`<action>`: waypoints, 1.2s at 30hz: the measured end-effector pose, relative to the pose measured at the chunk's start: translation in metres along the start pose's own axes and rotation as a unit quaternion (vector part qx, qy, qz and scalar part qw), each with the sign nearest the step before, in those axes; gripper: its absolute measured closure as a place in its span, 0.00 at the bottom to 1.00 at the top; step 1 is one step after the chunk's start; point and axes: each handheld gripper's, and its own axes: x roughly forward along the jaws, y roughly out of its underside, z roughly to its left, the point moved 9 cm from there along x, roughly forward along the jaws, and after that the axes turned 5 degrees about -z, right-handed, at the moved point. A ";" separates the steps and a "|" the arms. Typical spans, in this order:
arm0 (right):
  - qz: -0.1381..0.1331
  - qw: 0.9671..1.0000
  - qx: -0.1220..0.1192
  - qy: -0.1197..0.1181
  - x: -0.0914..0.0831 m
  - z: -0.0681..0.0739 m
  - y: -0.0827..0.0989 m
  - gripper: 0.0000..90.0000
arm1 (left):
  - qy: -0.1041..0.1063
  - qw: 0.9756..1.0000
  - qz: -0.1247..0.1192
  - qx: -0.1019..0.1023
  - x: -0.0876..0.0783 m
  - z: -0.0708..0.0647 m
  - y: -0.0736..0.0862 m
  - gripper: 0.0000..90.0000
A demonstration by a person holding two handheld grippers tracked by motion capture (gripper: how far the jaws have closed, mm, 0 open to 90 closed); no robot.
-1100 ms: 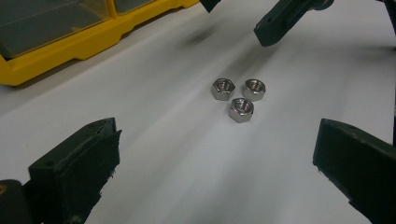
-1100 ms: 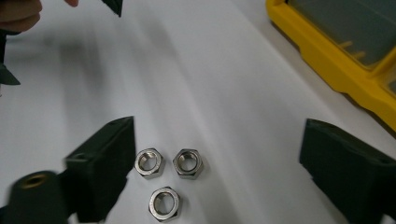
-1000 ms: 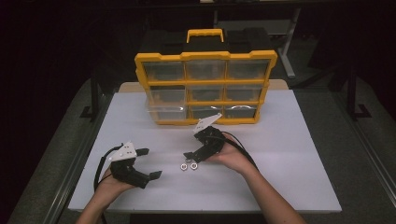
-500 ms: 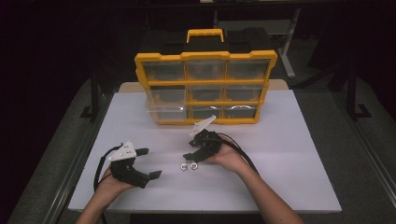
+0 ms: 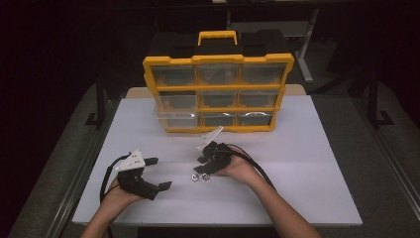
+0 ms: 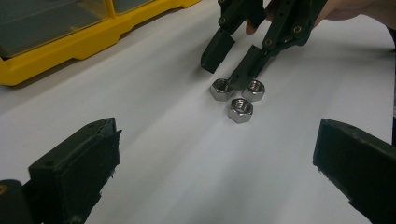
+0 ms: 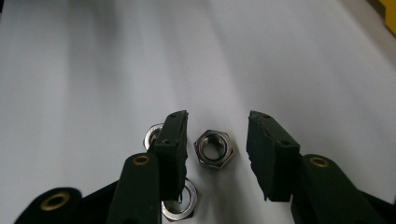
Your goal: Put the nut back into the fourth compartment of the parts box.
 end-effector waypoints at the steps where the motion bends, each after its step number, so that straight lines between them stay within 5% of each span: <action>1: 0.002 1.000 -0.001 0.001 0.001 0.000 0.001 0.66 | 0.001 1.000 0.001 0.000 0.000 0.000 0.000 0.01; 25: 0.025 1.000 0.010 -0.001 0.009 0.001 0.007 0.77 | 0.002 1.000 0.002 0.000 0.001 -0.001 0.001 0.01; 36: 0.004 1.000 0.009 0.003 -0.002 -0.006 0.002 0.77 | 0.002 1.000 0.000 -0.001 0.001 -0.002 0.001 0.01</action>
